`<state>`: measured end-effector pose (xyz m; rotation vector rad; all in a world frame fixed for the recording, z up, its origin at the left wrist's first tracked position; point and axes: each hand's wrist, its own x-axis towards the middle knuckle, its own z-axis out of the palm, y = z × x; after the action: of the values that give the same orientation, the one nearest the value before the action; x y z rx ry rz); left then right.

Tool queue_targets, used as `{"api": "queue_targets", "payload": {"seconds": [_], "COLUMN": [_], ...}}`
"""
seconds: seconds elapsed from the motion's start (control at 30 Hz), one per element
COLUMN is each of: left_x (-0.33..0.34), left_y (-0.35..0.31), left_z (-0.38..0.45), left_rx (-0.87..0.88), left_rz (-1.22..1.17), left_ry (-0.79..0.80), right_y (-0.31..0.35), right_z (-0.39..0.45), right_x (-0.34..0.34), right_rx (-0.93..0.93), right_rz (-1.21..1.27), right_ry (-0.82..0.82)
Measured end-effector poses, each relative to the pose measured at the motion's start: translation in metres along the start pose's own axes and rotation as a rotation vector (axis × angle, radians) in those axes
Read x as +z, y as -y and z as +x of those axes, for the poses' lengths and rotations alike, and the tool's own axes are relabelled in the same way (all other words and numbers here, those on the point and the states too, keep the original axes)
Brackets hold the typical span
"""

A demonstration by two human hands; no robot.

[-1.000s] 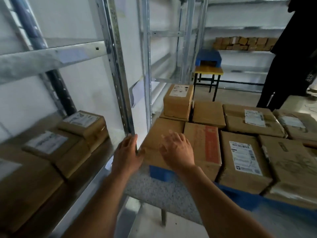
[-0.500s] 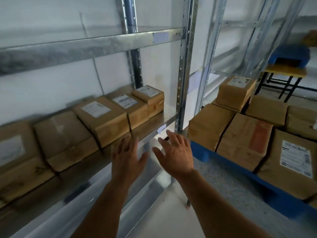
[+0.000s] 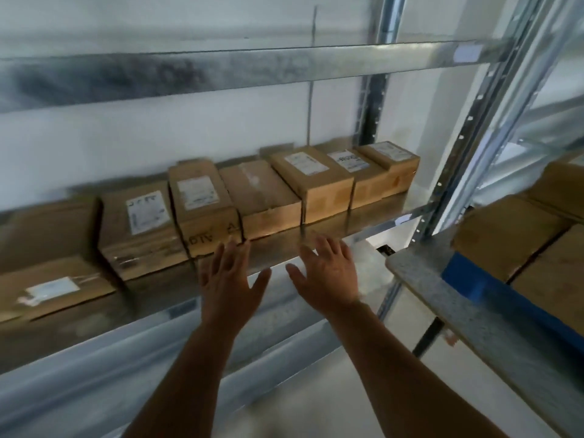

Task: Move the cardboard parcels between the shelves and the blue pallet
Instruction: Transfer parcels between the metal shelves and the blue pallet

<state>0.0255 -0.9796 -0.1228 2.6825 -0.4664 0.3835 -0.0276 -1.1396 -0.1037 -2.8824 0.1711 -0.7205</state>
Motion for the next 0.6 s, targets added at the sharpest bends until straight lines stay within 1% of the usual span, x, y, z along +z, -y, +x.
{"api": "queue_targets", "payload": {"seconds": [0.23, 0.43, 0.6], "left_x": [-0.084, -0.138, -0.180], "left_y": [0.127, 0.212, 0.271], "left_z": [-0.079, -0.152, -0.218], "left_rx": [-0.172, -0.333, -0.504], "left_rz": [0.045, 0.114, 0.154], "left_ry": [-0.067, -0.142, -0.148], "right_y": [0.152, 0.268, 0.352], "right_z": [-0.023, -0.053, -0.083], "right_x": [0.013, 0.018, 0.023], "right_rx": [-0.200, -0.345, -0.472], "right_rz": [0.121, 0.126, 0.180], "right_ry": [0.004, 0.067, 0.122]}}
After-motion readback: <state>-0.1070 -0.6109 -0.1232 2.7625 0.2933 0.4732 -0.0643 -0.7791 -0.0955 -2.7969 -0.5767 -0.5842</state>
